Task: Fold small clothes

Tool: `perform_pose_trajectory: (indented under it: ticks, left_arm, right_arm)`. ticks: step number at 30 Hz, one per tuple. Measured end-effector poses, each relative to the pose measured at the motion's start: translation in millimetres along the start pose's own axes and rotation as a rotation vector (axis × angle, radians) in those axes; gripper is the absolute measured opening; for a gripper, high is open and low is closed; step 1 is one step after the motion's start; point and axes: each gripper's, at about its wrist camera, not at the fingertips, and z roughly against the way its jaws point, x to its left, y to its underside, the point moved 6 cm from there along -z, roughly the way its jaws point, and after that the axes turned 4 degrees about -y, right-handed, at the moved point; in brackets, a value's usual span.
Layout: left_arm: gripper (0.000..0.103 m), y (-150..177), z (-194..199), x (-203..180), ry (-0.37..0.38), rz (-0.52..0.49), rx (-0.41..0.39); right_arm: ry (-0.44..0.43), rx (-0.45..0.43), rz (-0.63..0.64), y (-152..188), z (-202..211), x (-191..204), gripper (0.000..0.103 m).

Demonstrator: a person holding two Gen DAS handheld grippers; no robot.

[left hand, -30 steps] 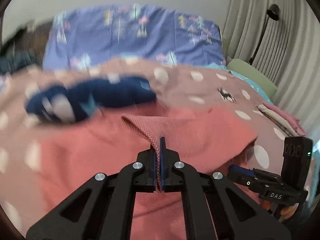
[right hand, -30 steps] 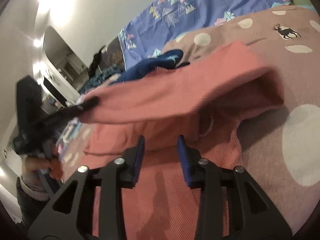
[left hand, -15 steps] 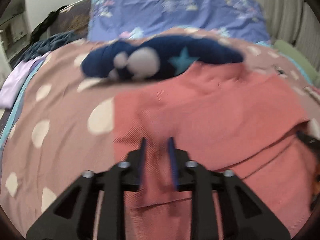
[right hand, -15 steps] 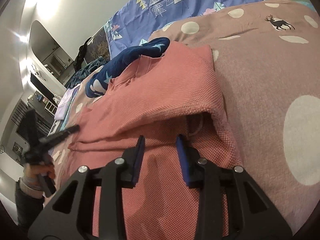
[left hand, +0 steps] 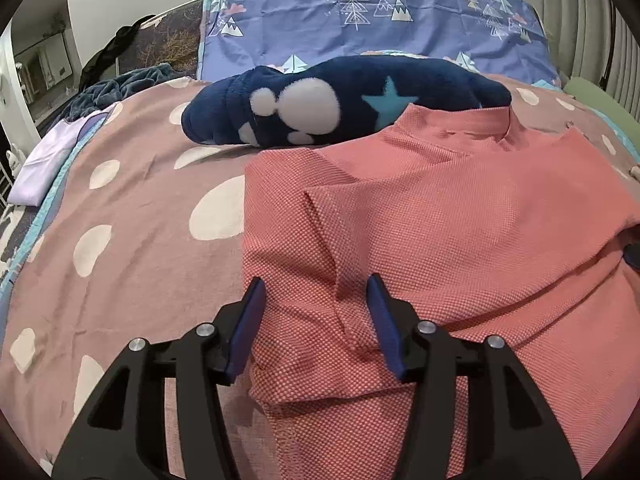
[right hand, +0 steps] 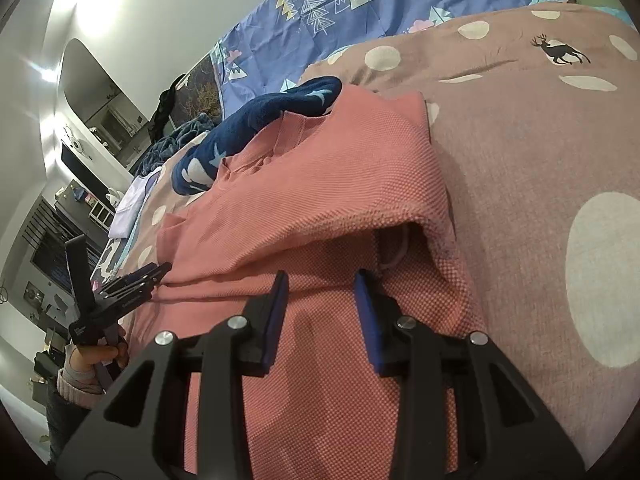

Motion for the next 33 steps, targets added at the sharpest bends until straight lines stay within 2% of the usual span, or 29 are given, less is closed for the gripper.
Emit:
perform_pose_trajectory:
  ticks: [5, 10, 11, 13, 16, 18, 19, 20, 21, 23, 24, 25, 26, 27, 30, 31, 33]
  left_arm:
    - [0.055, 1.0, -1.4, 5.0, 0.037, 0.035, 0.002]
    - [0.056, 2.3, -1.4, 6.2, 0.06, 0.055, 0.0]
    - [0.056, 2.3, -1.5, 6.6, 0.066, 0.059, 0.0]
    - [0.056, 1.9, -1.5, 6.7, 0.069, 0.062, 0.0]
    - [0.056, 1.9, -1.3, 6.2, 0.061, 0.055, -0.001]
    - [0.056, 1.9, -1.3, 6.2, 0.058, 0.053, -0.001]
    - [0.056, 2.0, -1.2, 6.2, 0.06, 0.054, 0.001]
    - [0.056, 2.0, -1.2, 6.1, 0.061, 0.055, 0.002]
    - [0.056, 1.9, -1.2, 6.4, 0.067, 0.059, 0.002]
    - [0.056, 1.8, -1.3, 6.8, 0.075, 0.065, 0.003]
    - [0.056, 1.9, -1.5, 7.1, 0.077, 0.067, 0.003]
    - [0.056, 1.9, -1.7, 7.1, 0.079, 0.068, 0.004]
    - [0.056, 2.0, -1.9, 7.2, 0.079, 0.068, 0.005]
    - [0.056, 2.1, -2.0, 7.3, 0.078, 0.067, 0.005]
    - [0.056, 2.1, -1.6, 6.8, 0.075, 0.064, 0.006]
    - [0.056, 2.0, -1.4, 6.6, 0.075, 0.064, 0.006]
    - [0.056, 1.9, -1.3, 6.5, 0.077, 0.066, 0.005]
  right_arm:
    - [-0.003, -0.007, 0.005, 0.0, 4.5, 1.6, 0.036]
    - [0.025, -0.133, 0.147, -19.9, 44.8, 27.6, 0.039]
    - [0.063, -0.163, 0.176, -28.4, 52.0, 30.4, 0.039]
    - [0.209, -0.182, 0.238, -47.6, 54.7, 25.8, 0.039]
    - [0.4, -0.138, 0.299, -83.3, 38.2, 4.2, 0.039]
    - [0.437, -0.087, 0.242, -109.2, 23.0, -17.9, 0.028]
    - [0.451, -0.06, 0.223, -116.5, 16.6, -25.3, 0.016]
    - [0.473, -0.035, 0.212, -122.3, 10.7, -31.1, 0.01]
    - [0.489, -0.026, 0.207, -125.1, 8.3, -33.7, 0.01]
    - [0.426, -0.044, 0.219, -115.8, 11.7, -22.3, 0.013]
    - [0.389, -0.051, 0.237, -107.2, 16.0, -15.6, 0.02]
    - [0.362, -0.058, 0.272, -92.2, 22.1, -6.6, 0.04]
    - [0.352, -0.065, 0.318, -75.4, 28.0, 1.1, 0.049]
    - [0.352, -0.057, 0.359, -61.4, 31.0, 7.0, 0.05]
    - [0.396, 0.007, 0.485, -25.0, 26.9, 17.7, 0.05]
    - [0.457, 0.03, 0.525, -17.2, 20.1, 15.5, 0.047]
    - [0.645, 0.027, 0.53, -19.9, 11.3, -2.0, 0.014]
